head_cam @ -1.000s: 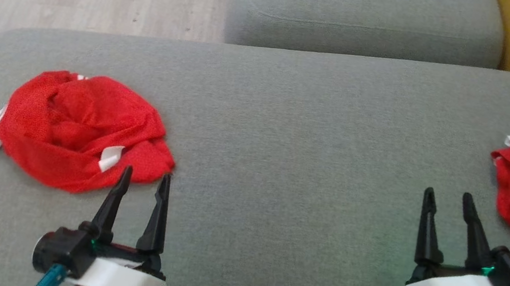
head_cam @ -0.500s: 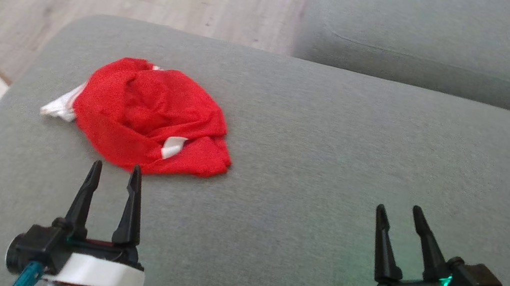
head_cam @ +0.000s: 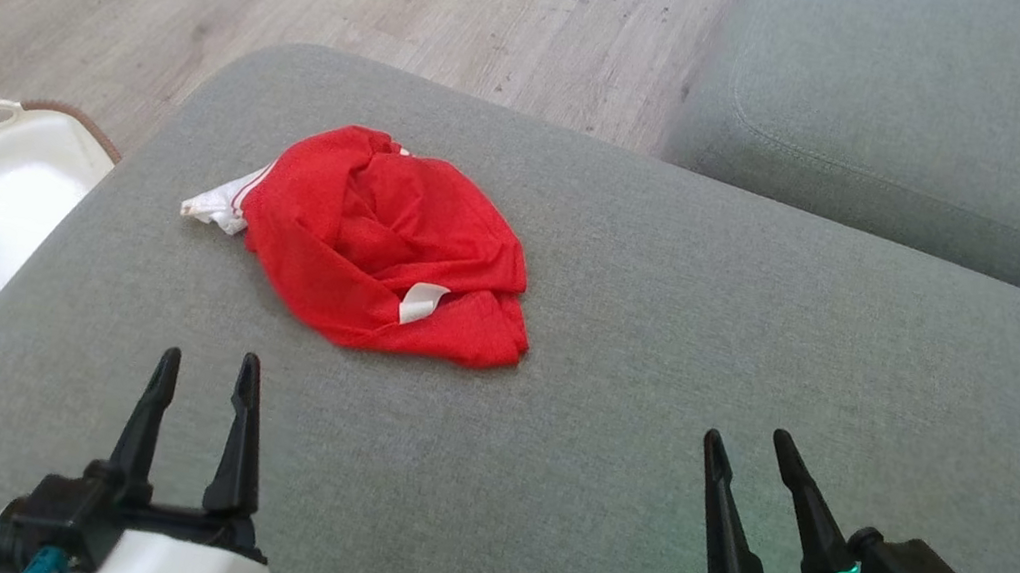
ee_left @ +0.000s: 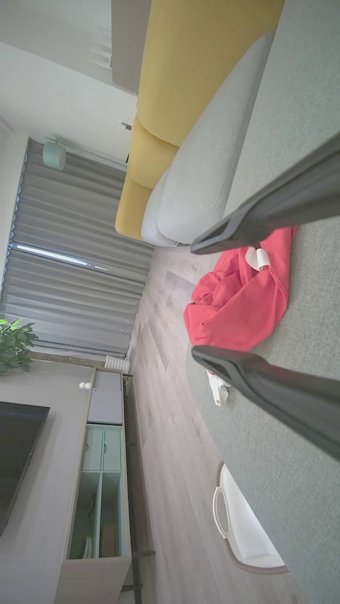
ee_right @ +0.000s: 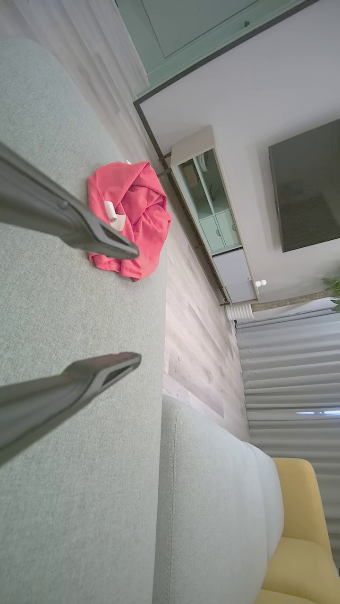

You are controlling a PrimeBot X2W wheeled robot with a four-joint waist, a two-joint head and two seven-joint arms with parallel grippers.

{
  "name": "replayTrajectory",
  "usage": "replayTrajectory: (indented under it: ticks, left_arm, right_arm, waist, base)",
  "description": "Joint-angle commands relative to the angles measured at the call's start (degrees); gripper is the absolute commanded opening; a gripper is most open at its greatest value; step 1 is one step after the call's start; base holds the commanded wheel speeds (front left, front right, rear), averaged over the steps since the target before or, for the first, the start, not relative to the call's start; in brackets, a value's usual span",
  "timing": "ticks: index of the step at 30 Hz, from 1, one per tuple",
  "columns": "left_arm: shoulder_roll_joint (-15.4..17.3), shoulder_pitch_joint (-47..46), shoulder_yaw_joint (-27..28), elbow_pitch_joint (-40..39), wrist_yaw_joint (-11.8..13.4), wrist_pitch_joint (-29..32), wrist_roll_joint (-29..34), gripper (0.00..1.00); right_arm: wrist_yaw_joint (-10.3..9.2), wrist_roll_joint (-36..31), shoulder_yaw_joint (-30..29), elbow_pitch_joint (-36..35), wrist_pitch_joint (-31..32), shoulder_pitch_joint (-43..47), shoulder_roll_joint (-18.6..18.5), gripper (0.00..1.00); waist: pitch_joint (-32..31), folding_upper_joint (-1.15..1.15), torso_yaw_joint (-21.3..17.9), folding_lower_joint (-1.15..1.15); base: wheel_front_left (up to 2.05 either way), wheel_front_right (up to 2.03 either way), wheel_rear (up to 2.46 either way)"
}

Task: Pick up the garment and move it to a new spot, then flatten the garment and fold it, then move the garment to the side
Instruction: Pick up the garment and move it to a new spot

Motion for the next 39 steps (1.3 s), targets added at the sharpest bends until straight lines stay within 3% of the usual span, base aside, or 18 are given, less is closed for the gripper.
replayTrajectory:
  ticks: [1, 14, 18, 21, 32, 39]
  left_arm:
    - [0.0, -1.9, 2.5, -2.0, -0.2, -0.3, 0.6, 1.00]
    - [0.0, -5.8, 6.7, -2.2, -0.4, -0.3, 1.2, 1.00]
    - [2.7, -12.0, 7.2, 2.7, -0.9, 0.2, 2.6, 1.00]
    - [5.7, -19.0, 6.4, 6.8, -1.6, 3.6, 2.8, 1.00]
    - [15.8, -40.5, 1.5, 24.2, -2.9, 24.5, -3.4, 1.00]
    - [18.1, -46.7, -5.5, 33.2, -2.9, 32.8, -9.4, 1.00]
  right_arm:
    - [0.37, 0.6, 1.3, -1.7, -0.6, -1.4, -0.2, 1.00]
    - [0.37, -0.4, 0.2, -2.3, -0.6, -2.8, -0.2, 1.00]
    - [0.37, -1.4, -1.0, -3.4, -0.6, -4.1, -0.2, 1.00]
    - [0.37, -2.2, -2.0, -4.2, -0.6, -5.3, -0.2, 1.00]
    - [0.37, -4.1, -4.3, -7.6, -0.6, -9.9, -0.2, 1.00]
    - [0.37, -4.6, -4.6, -8.2, -0.6, -11.5, -0.2, 1.00]
  waist:
    - [0.0, 0.00, 0.1, 0.00]
    - [3.5, 0.00, -2.5, 0.00]
    - [6.4, 0.00, -3.5, 0.00]
    - [8.8, 0.00, -4.4, 0.00]
    - [17.1, 0.00, -8.4, 0.00]
    - [20.7, 0.00, -10.3, 0.00]
  base:
    - [0.00, 0.00, 0.00]
    - [0.00, 0.00, 0.00]
    - [0.00, 0.00, 0.00]
    - [0.00, 0.00, 0.00]
    - [0.00, 0.00, 0.00]
    - [0.00, 0.00, 0.00]
